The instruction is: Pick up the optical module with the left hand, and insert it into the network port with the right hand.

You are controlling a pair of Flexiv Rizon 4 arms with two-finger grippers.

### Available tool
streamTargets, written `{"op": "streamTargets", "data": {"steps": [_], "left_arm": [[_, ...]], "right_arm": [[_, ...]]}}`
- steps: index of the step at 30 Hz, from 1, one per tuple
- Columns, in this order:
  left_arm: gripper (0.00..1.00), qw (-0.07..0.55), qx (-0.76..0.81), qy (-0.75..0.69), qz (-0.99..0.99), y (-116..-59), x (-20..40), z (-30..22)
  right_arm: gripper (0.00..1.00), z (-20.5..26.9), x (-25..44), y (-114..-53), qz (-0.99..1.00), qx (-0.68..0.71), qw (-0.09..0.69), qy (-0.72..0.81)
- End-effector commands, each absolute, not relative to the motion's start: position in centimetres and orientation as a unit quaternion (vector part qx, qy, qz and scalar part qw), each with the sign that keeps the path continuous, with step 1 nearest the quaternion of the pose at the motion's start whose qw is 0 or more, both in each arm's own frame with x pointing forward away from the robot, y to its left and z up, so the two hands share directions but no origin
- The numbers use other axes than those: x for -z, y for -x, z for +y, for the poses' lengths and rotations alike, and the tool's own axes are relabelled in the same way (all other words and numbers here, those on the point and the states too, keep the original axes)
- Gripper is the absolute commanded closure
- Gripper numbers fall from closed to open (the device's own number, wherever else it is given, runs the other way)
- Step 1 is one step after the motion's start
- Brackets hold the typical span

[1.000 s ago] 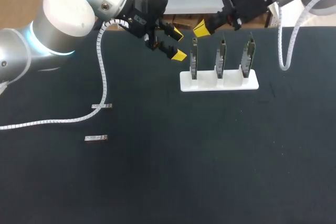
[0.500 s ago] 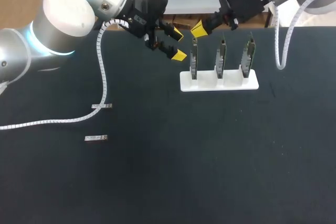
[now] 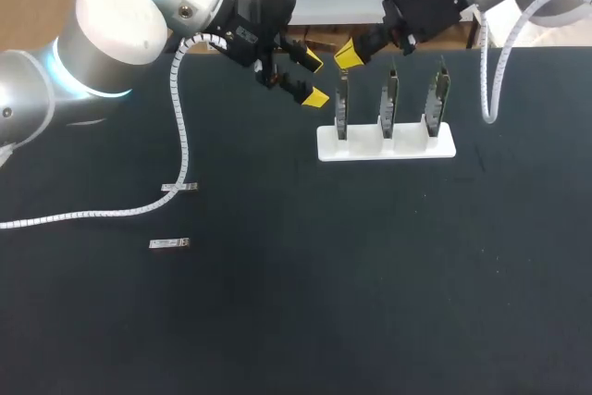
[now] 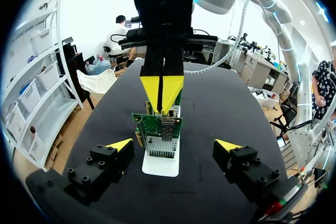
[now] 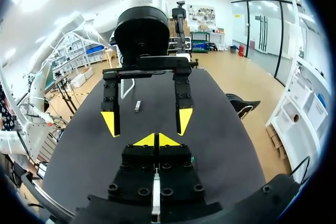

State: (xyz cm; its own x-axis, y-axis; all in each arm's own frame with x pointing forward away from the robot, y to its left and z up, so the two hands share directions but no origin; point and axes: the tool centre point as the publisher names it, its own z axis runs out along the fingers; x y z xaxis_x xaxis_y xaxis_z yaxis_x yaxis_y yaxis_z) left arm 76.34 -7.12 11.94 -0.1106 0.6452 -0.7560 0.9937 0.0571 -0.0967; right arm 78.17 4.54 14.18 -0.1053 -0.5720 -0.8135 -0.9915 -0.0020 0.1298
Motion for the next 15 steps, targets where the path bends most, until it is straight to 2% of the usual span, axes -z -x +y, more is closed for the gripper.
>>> {"op": "streamTargets", "data": {"steps": [1, 15], "left_arm": [[0.00, 0.270, 0.318, -0.609, 0.675, -76.47, -12.02, -7.19], [0.00, 0.270, 0.318, -0.609, 0.675, -76.47, -12.02, -7.19]], "right_arm": [[1.00, 4.50, -13.88, -78.32, 0.646, -0.369, 0.283, 0.605], [1.00, 4.42, -13.31, -77.83, 0.649, -0.374, 0.274, 0.603]]}}
